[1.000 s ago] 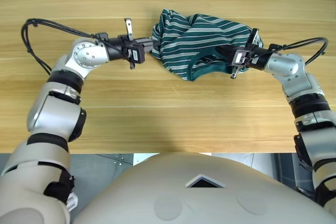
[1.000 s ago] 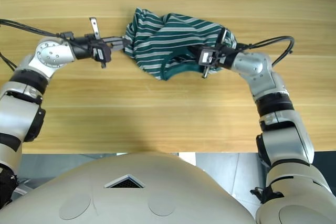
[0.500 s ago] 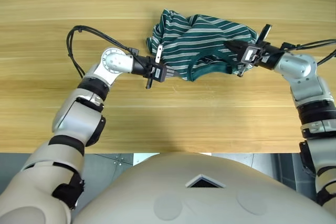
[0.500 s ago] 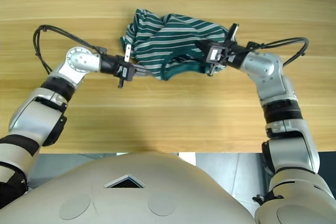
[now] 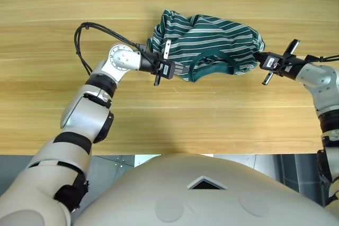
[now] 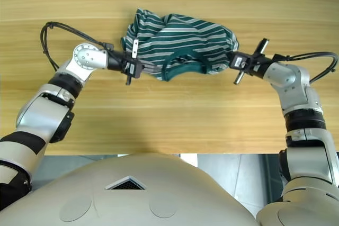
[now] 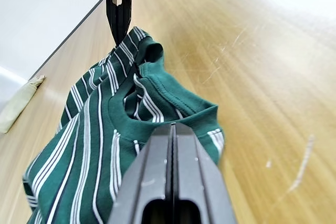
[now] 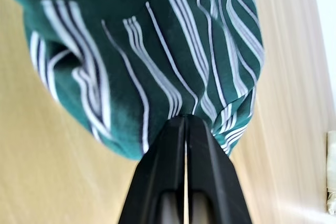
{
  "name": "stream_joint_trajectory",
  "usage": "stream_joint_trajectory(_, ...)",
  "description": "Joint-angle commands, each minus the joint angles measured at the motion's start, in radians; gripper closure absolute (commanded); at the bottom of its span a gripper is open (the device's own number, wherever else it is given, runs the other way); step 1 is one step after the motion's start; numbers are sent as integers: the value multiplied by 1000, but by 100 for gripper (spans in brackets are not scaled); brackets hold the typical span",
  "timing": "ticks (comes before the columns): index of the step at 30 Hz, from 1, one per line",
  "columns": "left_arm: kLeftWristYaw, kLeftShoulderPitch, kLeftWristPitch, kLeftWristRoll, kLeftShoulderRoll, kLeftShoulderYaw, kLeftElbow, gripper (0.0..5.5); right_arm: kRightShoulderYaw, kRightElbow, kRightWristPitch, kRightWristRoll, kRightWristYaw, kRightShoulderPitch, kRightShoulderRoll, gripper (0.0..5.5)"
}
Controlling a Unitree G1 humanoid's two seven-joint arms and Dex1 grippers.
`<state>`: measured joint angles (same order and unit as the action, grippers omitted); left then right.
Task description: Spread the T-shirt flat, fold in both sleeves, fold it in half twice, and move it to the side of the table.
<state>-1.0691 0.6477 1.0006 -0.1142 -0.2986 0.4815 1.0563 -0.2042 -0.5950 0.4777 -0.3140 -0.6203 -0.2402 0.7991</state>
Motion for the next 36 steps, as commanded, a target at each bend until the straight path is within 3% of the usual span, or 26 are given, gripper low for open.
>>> stream_joint_trajectory(1,36,22,-12,-44,-13,-15,13,550,-44,-32,-11,-46,5,-24,-35,546)
stream_joint_trajectory(5,215,69,-36,-217,-39,26,74,550,-70,-33,-7,-59,8,-39,-56,546)
stream_joint_trajectory(16,515,154,-130,-427,-46,62,194,550,-85,-15,-13,-59,9,-37,-57,546)
stream_joint_trajectory(29,485,119,-44,-535,-93,170,192,550,-190,-103,-10,-156,-89,-126,-14,546)
stream_joint_trajectory(36,526,143,-53,-570,-198,196,191,550,-250,-202,-16,-223,-122,-155,51,546)
